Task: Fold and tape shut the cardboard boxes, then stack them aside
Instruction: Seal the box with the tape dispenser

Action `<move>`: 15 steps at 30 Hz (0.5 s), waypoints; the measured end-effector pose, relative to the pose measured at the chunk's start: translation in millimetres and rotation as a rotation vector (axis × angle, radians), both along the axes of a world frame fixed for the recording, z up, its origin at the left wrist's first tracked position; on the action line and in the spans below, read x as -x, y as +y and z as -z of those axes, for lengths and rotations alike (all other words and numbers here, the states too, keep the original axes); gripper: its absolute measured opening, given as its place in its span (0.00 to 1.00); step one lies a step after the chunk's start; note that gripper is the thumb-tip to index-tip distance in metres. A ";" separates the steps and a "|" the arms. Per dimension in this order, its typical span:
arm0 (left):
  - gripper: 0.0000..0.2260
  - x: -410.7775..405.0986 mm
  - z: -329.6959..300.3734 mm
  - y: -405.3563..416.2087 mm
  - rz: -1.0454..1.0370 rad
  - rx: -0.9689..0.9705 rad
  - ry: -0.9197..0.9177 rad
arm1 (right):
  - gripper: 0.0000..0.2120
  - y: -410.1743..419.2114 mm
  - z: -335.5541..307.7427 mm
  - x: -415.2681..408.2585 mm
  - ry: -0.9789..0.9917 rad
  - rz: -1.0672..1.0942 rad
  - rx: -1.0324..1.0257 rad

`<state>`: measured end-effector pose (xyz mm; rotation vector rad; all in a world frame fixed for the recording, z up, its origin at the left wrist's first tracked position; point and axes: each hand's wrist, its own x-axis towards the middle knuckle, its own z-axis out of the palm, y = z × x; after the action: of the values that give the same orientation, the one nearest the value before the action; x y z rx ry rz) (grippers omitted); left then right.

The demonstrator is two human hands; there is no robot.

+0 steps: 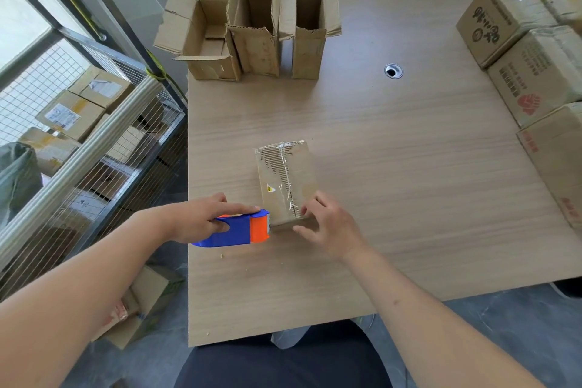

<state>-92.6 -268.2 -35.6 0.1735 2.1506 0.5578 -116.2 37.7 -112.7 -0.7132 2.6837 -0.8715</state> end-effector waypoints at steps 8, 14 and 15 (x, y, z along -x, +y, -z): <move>0.31 -3.0 6.6 0.2 -0.065 -0.044 0.001 | 0.19 -3.1 16.9 9.8 0.021 0.030 -0.028; 0.31 -8.0 14.1 12.6 -0.104 -0.116 0.015 | 0.21 -8.4 5.1 5.8 0.092 0.080 -0.050; 0.31 -9.0 15.6 15.4 -0.110 -0.130 0.022 | 0.23 -12.5 5.0 5.9 0.069 0.108 -0.034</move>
<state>-83.5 -252.8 -51.1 0.1331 2.1551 0.7638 -122.1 25.1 -117.7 -0.6062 2.8143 -0.8387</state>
